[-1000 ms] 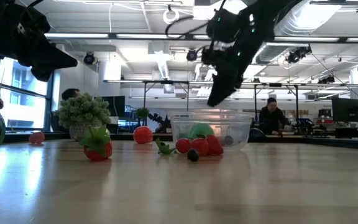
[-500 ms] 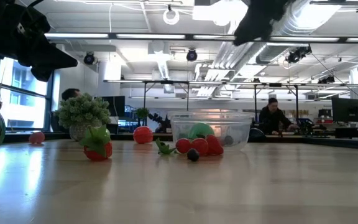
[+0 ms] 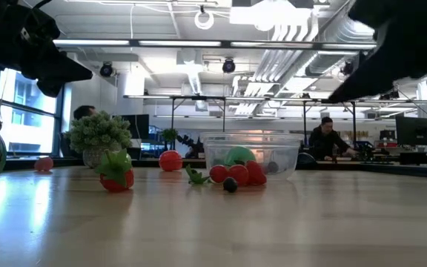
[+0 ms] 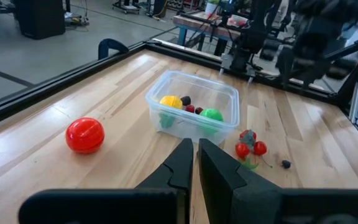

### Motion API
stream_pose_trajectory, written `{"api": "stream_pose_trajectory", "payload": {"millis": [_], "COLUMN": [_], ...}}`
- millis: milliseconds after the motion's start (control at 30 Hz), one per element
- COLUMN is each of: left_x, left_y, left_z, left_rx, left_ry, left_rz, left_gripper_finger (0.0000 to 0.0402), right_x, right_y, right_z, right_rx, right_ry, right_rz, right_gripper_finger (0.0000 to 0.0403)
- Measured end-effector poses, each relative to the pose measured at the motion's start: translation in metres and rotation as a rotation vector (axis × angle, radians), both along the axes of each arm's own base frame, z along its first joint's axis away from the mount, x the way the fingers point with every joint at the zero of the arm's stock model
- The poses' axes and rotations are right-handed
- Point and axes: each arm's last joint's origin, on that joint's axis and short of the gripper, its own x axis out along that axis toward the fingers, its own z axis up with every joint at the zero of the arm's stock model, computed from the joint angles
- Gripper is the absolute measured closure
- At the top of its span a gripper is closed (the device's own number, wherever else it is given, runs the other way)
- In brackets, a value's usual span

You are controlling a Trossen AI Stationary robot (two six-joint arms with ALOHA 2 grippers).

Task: Pick and placing Produce into tupperware
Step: Put the blueberry into the transparent container

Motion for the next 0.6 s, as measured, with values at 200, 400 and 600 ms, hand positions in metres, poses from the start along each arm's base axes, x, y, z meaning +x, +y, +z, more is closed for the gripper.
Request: {"api": "stream_pose_trajectory", "payload": {"millis": [200, 400, 600], "left_x": [0.0, 0.0, 0.0], "left_y": [0.0, 0.0, 0.0], "left_z": [0.0, 0.0, 0.0], "left_rx": [0.0, 0.0, 0.0], "left_ry": [0.0, 0.0, 0.0], "left_rz": [0.0, 0.0, 0.0], "left_gripper_finger": [0.0385, 0.0385, 0.0385], "right_x": [0.015, 0.042, 0.065], "right_y": [-0.007, -0.015, -0.024], "right_z": [-0.046, -0.069, -0.083], "right_rx": [-0.121, -0.159, -0.13], "right_ry": [0.048, 0.098, 0.156], "right_rz": [-0.01, -0.065, -0.064], "right_gripper_finger": [0.0261, 0.0261, 0.0261]}}
